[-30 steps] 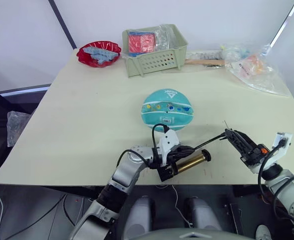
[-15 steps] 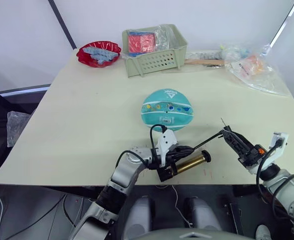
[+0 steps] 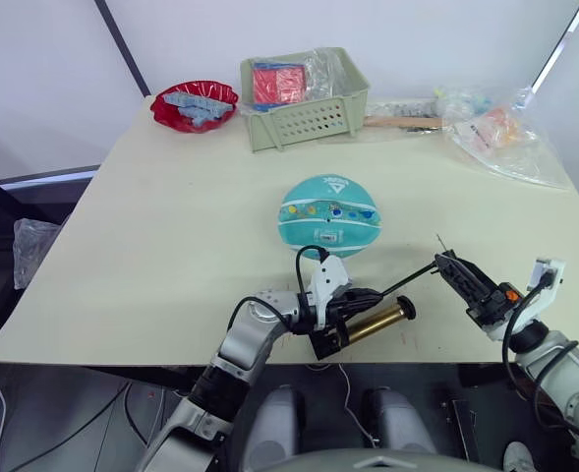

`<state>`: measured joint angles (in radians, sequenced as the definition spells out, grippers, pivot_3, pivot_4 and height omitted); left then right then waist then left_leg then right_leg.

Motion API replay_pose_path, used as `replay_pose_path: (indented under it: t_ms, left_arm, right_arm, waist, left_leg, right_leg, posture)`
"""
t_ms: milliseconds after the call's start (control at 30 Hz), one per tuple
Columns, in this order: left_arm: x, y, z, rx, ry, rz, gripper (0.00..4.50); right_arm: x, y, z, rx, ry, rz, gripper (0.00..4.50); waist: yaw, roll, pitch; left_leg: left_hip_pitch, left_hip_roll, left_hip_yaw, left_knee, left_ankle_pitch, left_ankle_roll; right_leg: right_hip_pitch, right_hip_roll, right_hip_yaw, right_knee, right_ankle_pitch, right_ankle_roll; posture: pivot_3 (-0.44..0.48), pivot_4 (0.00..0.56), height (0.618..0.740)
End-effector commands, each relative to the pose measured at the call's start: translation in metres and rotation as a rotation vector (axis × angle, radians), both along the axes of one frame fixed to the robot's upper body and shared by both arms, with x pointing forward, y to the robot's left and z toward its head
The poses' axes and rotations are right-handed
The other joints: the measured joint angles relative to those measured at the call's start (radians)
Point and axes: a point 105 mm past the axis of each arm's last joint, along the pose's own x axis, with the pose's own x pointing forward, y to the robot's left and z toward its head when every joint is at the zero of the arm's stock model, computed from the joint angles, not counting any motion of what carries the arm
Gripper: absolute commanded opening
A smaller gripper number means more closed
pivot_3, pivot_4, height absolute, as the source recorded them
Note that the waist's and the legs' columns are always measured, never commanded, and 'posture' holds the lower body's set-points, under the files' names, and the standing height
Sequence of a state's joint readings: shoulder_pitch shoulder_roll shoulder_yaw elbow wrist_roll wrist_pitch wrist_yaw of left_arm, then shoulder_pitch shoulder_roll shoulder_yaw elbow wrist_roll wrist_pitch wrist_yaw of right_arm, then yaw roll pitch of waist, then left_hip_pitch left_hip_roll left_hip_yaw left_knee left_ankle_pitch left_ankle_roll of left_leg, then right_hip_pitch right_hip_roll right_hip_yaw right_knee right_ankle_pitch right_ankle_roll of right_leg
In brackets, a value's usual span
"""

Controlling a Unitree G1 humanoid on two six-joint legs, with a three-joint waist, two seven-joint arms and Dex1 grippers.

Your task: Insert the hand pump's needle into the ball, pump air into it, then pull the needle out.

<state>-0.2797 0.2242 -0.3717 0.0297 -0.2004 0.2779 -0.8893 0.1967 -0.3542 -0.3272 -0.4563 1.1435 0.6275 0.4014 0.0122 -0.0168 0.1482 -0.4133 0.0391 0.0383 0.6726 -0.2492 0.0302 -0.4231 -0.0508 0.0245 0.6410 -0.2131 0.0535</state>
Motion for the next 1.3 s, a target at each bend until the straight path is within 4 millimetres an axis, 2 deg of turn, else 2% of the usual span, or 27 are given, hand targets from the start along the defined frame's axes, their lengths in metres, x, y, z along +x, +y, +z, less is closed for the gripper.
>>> replay_pose_path:
  t_ms: [33,200,233,300,333,467,533,567,967,1067,1200,1267,1300]
  left_arm:
    - [-0.003,-0.006,0.015,-0.049,-0.039,-0.023,0.04]
    - [-0.003,-0.006,0.015,-0.051,-0.039,-0.024,0.04]
    - [-0.003,-0.006,0.015,-0.051,-0.039,-0.024,0.0]
    - [-0.003,-0.006,0.015,-0.051,-0.037,-0.024,0.0]
    - [-0.003,-0.006,0.015,-0.051,-0.036,-0.024,0.0]
    - [-0.002,-0.006,0.015,-0.051,-0.033,-0.022,0.0]
    - [-0.002,-0.005,0.014,-0.05,-0.031,-0.021,0.0]
    - [-0.002,-0.005,0.014,-0.05,-0.031,-0.021,0.0]
    - [0.001,0.0,0.013,-0.033,-0.049,-0.015,0.0]
    - [0.003,0.001,0.019,-0.062,-0.038,-0.013,0.0]
    - [0.012,0.008,0.027,-0.065,-0.076,0.014,1.2]
    - [0.014,0.011,0.032,-0.067,-0.095,0.013,2.11]
    - [0.015,0.013,0.035,-0.069,-0.1,0.012,2.77]
  right_arm:
    - [-0.001,0.004,0.011,0.006,-0.044,0.007,4.5]
    - [-0.001,0.006,0.01,0.012,-0.041,0.009,4.5]
    - [-0.001,0.007,0.01,0.01,-0.042,0.008,4.1]
    - [-0.001,0.006,0.01,0.008,-0.045,0.003,3.88]
    - [-0.001,0.006,0.009,0.008,-0.045,0.0,3.5]
    - [0.0,0.003,0.008,0.002,-0.048,-0.013,1.31]
    - [0.0,0.0,0.007,0.001,-0.05,-0.021,0.58]
    - [0.0,0.0,0.007,-0.001,-0.051,-0.022,0.36]
    - [0.0,0.002,0.009,-0.043,-0.077,-0.019,0.36]
    - [0.001,0.002,0.013,-0.093,-0.13,-0.03,0.36]
    - [0.002,0.001,0.019,-0.161,-0.189,-0.054,0.36]
    - [0.0,0.0,0.02,-0.201,-0.217,-0.051,0.36]
    - [0.0,0.0,0.02,-0.209,-0.219,-0.052,0.36]
  waist:
    - [0.0,0.0,0.0]
    - [0.0,0.0,0.0]
    - [0.0,0.0,0.0]
    - [0.0,0.0,0.0]
    - [0.0,0.0,0.0]
    - [0.0,0.0,0.0]
    - [0.0,0.0,0.0]
    - [0.0,0.0,0.0]
    - [0.0,0.0,0.0]
    - [0.0,0.0,0.0]
    - [0.001,0.0,0.0]
    - [0.0,0.0,0.0]
    - [0.0,0.0,0.0]
  left_leg:
    - [0.0,0.0,0.0,0.0,0.0,0.0]
    - [0.0,0.0,0.0,0.0,0.0,0.0]
    - [0.0,0.0,0.0,0.0,0.0,0.0]
    - [0.0,0.0,0.0,0.0,0.0,0.0]
    - [0.0,0.0,0.0,0.0,0.0,0.0]
    - [0.0,0.0,0.0,0.0,0.0,0.0]
    - [0.0,0.0,0.0,0.0,0.0,0.0]
    - [0.0,0.0,0.0,0.0,0.0,0.0]
    - [0.0,0.0,0.0,0.0,0.0,0.0]
    - [0.0,0.0,0.0,0.0,0.0,0.0]
    - [0.0,0.0,0.0,0.0,0.0,0.0]
    - [0.0,0.0,0.0,0.0,0.0,0.0]
    - [0.0,0.0,0.0,0.0,0.0,0.0]
  right_leg:
    - [0.0,0.0,0.0,0.0,0.0,0.0]
    - [0.0,0.0,0.0,0.0,0.0,0.0]
    - [0.0,0.0,0.0,0.0,0.0,0.0]
    - [0.0,0.0,0.0,0.0,0.0,0.0]
    - [0.0,0.0,0.0,0.0,0.0,0.0]
    - [0.0,0.0,0.0,0.0,0.0,0.0]
    - [0.0,0.0,0.0,0.0,0.0,0.0]
    - [0.0,0.0,0.0,0.0,0.0,0.0]
    - [0.0,0.0,0.0,0.0,0.0,0.001]
    - [0.0,0.0,0.0,0.0,0.0,0.001]
    - [0.0,0.0,-0.001,0.0,-0.001,0.002]
    - [0.0,0.0,-0.001,0.0,-0.002,0.003]
    - [0.0,0.0,-0.001,0.0,-0.002,0.003]
  posture:
    - [0.0,0.15,0.738]
    - [0.0,0.15,0.738]
    - [0.0,0.15,0.738]
    - [0.0,0.15,0.738]
    - [0.0,0.15,0.738]
    - [0.0,0.15,0.738]
    - [0.0,0.15,0.738]
    - [0.0,0.15,0.738]
    - [0.0,0.15,0.738]
    - [0.0,0.15,0.738]
    - [0.0,0.15,0.738]
    - [0.0,0.15,0.738]
    - [0.0,0.15,0.738]
